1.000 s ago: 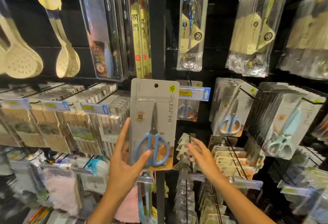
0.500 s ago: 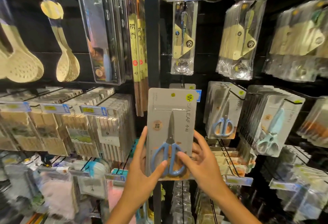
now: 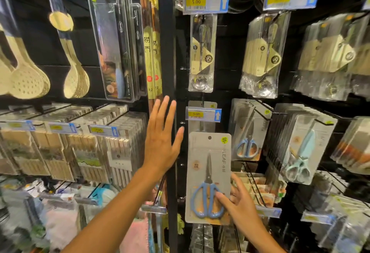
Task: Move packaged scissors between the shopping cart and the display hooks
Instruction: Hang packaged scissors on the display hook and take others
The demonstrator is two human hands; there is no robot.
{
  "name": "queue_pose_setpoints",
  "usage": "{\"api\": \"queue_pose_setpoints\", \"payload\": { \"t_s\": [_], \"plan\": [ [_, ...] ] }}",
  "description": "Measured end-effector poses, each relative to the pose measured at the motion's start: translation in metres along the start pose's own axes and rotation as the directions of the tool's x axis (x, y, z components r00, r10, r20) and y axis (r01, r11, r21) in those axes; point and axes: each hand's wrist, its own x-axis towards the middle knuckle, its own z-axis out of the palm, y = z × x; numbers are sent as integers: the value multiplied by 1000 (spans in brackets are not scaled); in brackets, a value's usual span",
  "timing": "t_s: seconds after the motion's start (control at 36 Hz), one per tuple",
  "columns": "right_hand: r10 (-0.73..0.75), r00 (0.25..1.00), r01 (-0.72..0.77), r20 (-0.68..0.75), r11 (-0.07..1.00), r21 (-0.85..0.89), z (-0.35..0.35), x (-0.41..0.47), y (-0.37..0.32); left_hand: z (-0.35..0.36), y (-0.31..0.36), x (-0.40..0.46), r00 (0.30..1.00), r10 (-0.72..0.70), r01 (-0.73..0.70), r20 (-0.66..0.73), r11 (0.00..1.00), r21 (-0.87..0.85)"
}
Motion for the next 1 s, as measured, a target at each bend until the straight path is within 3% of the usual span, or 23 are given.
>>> {"api": "queue_pose_setpoints", "payload": {
  "t_s": [0.17,0.53,1.0],
  "plan": [
    [-37,999,37,28,999,21,9,20,-9,19,-15,2,1000,18,-15,-22,992,124],
    [-136,990,135,31,991,23,18,58,-29,26,-25,4,998,58,-54,-34,994,94],
    [-145,988,144,51,989,32,16,63,-36,27,-23,3,999,38,-36,-24,997,64]
  ]
}}
